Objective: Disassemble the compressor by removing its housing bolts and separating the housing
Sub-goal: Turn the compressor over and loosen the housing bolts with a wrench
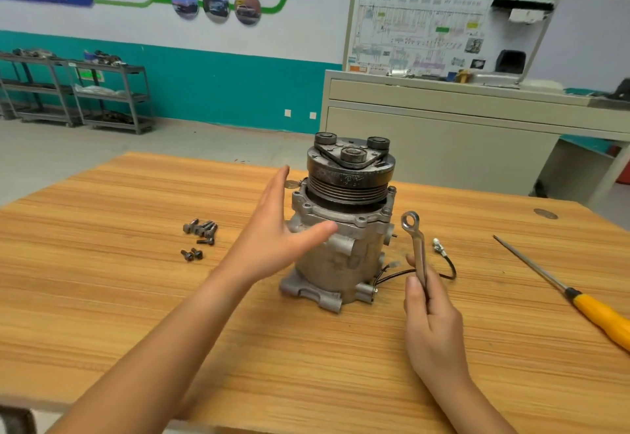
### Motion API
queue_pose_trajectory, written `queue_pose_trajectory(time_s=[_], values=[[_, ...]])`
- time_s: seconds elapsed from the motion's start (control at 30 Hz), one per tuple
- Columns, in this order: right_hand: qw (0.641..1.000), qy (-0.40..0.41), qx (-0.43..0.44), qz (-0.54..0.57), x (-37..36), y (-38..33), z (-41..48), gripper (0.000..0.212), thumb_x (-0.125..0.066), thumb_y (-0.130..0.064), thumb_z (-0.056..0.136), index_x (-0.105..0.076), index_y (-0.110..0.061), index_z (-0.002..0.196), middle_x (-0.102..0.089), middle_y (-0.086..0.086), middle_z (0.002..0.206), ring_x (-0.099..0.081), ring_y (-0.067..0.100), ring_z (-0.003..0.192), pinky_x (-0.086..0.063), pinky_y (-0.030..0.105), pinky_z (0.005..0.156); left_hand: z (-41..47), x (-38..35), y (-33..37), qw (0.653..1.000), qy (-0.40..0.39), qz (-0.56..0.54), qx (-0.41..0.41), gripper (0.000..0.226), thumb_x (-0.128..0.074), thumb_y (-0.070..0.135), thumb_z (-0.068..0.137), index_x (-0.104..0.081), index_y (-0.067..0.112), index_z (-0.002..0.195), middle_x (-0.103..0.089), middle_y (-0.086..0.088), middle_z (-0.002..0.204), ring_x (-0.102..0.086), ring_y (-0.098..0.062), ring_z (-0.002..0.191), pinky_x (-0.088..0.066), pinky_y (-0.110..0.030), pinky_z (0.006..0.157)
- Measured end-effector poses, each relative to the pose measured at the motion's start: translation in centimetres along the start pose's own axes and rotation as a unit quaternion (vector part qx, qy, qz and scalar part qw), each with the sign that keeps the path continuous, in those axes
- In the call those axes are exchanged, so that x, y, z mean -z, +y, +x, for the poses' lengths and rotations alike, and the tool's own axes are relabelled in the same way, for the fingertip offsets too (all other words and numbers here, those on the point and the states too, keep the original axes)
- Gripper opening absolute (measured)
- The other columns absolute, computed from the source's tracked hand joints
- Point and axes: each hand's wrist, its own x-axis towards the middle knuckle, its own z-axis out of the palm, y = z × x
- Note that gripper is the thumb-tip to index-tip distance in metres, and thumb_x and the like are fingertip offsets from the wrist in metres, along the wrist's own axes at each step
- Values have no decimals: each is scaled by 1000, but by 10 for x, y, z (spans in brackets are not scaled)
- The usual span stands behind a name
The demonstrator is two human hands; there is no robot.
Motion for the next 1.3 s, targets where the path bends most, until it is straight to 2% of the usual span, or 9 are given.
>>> queue_pose_trajectory(time_s=[0.13, 0.27, 0.43, 0.67, 0.83, 1.03, 1.13, 1.2, 1.3], values=[[997, -28, -12, -64, 13, -8, 0, 31, -37, -33, 93, -51, -32, 121, -49, -12, 51, -45, 3, 49, -33, 16, 50, 13, -24, 8, 996, 41, -58, 45, 112, -65, 70, 60, -10, 30, 150, -19, 8, 156, -23, -13, 140, -26, -36, 110], [980, -36, 52, -189, 36, -22, 18, 35, -45, -14, 93, -52, -17, 128, -51, -15, 64, -47, 4, 57, -35, 25, 54, 18, -12, -5, 988, -20, -131, 77, 112, -54, 76, 50, -19, 33, 148, -27, 8, 152, -29, -10, 135, -29, -33, 108], [920, -53, 93, -377, 49, -36, 32, 50, -39, -17, 96, -26, -30, 143, -60, -3, 114, -60, 21, 91, -46, 33, 68, 15, -13, -5, 967, -52, -235, 84, 96, -55, 66, 61, -19, 40, 147, -26, 10, 153, -30, -13, 137, -31, -41, 111], [780, -108, 88, -610, 62, -67, 45, 64, -35, -14, 95, -1, -32, 147, -37, -4, 87, -39, 17, 70, -22, 26, 45, 2, -18, 7, 963, -25, -249, 101, 92, -49, 64, 67, -12, 41, 147, -20, 13, 154, -24, -11, 139, -24, -41, 114], [694, -188, 102, -687, 51, -103, 40, 66, -31, 3, 90, 4, -6, 145, -48, 9, 107, -38, 21, 72, -27, 28, 47, -9, -37, 11, 971, 64, -211, 94, 83, -50, 59, 81, -9, 34, 149, -27, 27, 129, -24, 7, 119, -24, -17, 94], [679, -222, 169, -679, 46, -106, 44, 60, -26, 11, 88, 1, 8, 141, -36, 11, 85, -33, 17, 59, -22, 28, 38, -7, -44, 13, 978, 128, -145, 80, 70, -48, 50, 89, -19, 26, 149, -40, 12, 141, -30, 9, 113, -26, -16, 93], [643, -234, 226, -693, 65, -99, 61, 61, -28, 1, 92, 5, -2, 144, -27, 5, 74, -37, 22, 59, -24, 27, 39, -9, -43, 11, 982, 148, -100, 66, 64, -46, 44, 93, -25, 20, 148, -57, 18, 90, -42, 30, 75, -30, 6, 68], [636, -219, 264, -691, 76, -92, 74, 60, -31, -9, 95, 2, -7, 145, -24, 5, 70, -37, 22, 58, -19, 25, 38, -8, -43, 11, 982, 158, -80, 66, 60, -46, 39, 94, -28, 17, 147, -39, 22, 66, -39, 33, 57, -30, 8, 55], [683, -207, 319, -623, 95, -74, 92, 60, -68, -12, 78, -45, -3, 133, -44, 7, 61, -42, 23, 41, -22, 19, 35, -7, -42, 10, 982, 159, -74, 66, 59, -46, 38, 95, -29, 17, 147, -36, 24, 65, -39, 34, 58, -30, 8, 56]])
